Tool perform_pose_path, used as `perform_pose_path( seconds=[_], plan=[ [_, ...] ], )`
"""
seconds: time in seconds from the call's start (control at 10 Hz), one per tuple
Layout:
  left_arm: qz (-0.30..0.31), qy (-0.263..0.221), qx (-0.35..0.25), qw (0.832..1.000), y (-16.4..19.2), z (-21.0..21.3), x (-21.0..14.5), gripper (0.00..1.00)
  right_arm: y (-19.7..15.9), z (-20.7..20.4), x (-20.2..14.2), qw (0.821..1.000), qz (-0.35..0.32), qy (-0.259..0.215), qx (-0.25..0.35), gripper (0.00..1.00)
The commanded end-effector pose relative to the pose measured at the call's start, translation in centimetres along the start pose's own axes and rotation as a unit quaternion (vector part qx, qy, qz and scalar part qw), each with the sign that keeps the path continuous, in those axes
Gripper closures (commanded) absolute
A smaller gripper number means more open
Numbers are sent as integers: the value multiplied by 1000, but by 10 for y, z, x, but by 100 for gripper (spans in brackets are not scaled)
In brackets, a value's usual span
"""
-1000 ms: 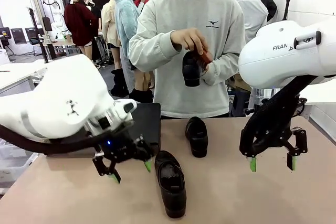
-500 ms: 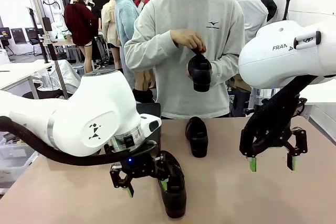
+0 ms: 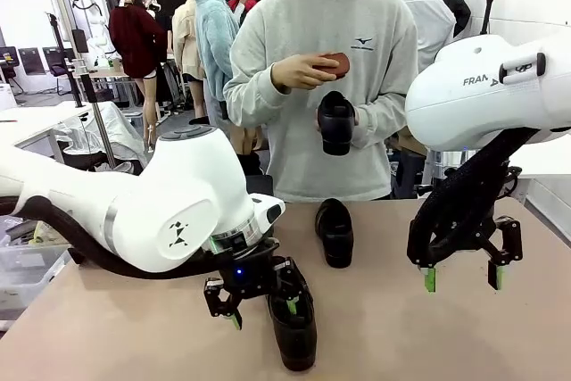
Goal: Organize the shoes by placing them on the stand.
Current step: Place the Shoe from the middle of the table onto the Shoes Stand.
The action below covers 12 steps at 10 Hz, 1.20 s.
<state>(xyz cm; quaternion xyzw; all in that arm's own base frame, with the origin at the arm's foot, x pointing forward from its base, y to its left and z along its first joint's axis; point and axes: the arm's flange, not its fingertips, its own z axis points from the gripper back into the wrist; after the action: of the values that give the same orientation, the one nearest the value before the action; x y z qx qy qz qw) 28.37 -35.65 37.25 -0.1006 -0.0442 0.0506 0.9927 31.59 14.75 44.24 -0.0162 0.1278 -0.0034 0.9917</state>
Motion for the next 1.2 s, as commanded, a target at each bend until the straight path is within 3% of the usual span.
perform_pose_path(
  seconds=[0.0,0.4,1.1],
  plan=[
    [45,-31,4,998,-15,-8,17,0,3,0,-2,1000,-10,2,6,0],
    [49,-9,46,998,-11,-21,18,0,3,0,-2,1000,-10,2,6,0],
    [24,12,15,1000,-16,-37,10,100,3,0,-2,1000,-10,2,6,0]
  ],
)
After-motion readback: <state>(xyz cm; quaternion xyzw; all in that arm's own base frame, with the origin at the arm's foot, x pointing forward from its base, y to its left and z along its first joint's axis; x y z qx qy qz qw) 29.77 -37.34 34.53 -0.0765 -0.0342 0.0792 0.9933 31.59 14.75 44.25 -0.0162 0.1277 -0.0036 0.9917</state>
